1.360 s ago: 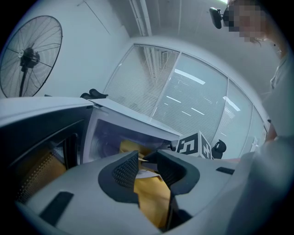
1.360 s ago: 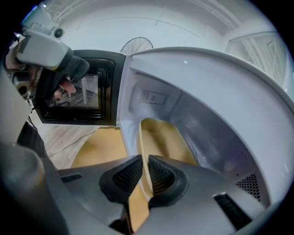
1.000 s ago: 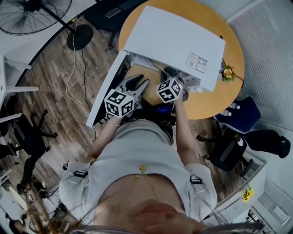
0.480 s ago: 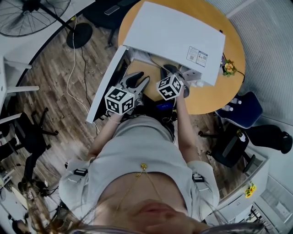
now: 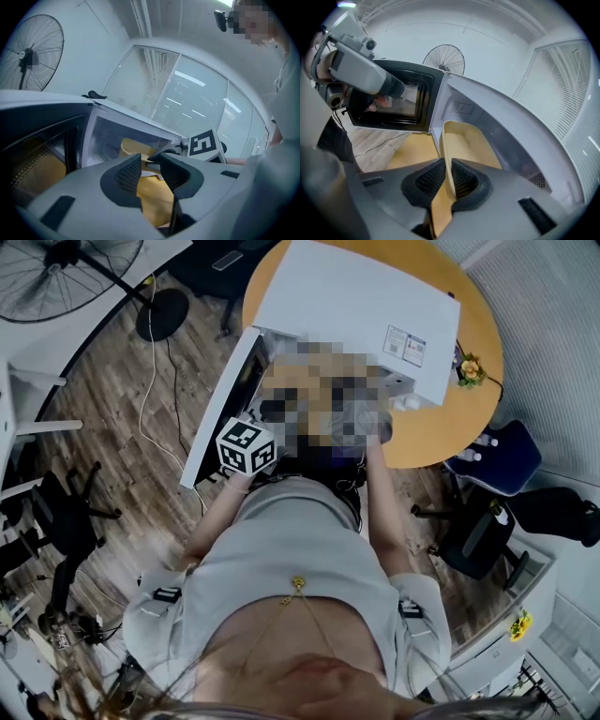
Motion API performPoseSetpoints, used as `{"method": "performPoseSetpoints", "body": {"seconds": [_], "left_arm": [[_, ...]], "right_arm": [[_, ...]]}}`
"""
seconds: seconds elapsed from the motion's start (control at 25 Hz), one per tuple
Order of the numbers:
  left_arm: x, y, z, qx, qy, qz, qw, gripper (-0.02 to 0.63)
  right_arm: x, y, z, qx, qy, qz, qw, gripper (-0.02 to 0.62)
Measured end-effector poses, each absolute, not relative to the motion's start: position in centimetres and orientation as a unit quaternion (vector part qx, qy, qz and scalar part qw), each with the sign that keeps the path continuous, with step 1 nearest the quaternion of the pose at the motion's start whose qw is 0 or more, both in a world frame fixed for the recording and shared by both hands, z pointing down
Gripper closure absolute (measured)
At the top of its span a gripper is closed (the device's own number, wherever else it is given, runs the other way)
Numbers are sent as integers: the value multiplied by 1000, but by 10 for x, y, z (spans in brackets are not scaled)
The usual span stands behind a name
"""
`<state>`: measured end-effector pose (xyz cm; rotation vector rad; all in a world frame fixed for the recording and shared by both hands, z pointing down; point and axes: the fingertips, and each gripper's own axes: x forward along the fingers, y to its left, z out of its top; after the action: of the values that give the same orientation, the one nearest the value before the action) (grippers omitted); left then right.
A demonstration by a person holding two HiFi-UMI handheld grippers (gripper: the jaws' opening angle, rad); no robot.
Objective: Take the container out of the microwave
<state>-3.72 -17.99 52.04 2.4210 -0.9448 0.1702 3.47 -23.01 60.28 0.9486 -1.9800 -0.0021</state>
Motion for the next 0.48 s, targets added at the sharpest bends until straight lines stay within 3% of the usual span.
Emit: {"method": "performPoseSetpoints", "body": {"seconds": [0.48], "left_arm": [[-39, -170, 518, 899, -350, 59, 259, 480]], "right_arm": [[27, -209, 592, 381, -807, -8, 451, 548]]}}
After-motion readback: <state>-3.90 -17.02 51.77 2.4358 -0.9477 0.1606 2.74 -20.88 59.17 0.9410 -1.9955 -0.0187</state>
